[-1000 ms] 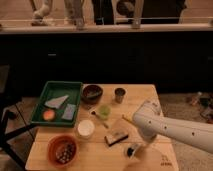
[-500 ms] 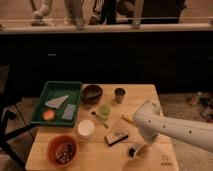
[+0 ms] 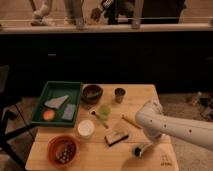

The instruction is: Wipe table surface with brush

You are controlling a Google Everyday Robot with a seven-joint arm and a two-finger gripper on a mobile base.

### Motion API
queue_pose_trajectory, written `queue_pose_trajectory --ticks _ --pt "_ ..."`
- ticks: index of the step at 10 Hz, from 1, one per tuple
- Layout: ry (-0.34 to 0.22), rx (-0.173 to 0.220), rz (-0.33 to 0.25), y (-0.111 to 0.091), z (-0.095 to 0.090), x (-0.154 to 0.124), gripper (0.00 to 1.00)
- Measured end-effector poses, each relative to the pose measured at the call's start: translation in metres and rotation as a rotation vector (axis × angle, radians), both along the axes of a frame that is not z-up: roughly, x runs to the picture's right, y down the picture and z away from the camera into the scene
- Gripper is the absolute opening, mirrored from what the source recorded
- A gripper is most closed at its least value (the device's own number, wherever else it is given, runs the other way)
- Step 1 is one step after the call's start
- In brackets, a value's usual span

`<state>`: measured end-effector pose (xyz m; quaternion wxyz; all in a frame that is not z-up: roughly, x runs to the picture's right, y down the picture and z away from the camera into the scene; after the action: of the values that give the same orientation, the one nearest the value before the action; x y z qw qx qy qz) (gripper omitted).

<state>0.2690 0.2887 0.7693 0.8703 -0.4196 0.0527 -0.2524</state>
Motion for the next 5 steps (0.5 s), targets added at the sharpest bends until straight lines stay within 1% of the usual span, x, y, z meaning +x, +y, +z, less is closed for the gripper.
queue_pose_trajectory --ticks 3,4,5 --pt "0.043 0.025 -0.008 -0.027 0.009 0.011 0.01" --pt "0.036 0.025 -0.010 -0.032 0.013 0.008 0.01" --pt "0.014 0.016 -0.014 -0.032 0.018 0.000 0.01"
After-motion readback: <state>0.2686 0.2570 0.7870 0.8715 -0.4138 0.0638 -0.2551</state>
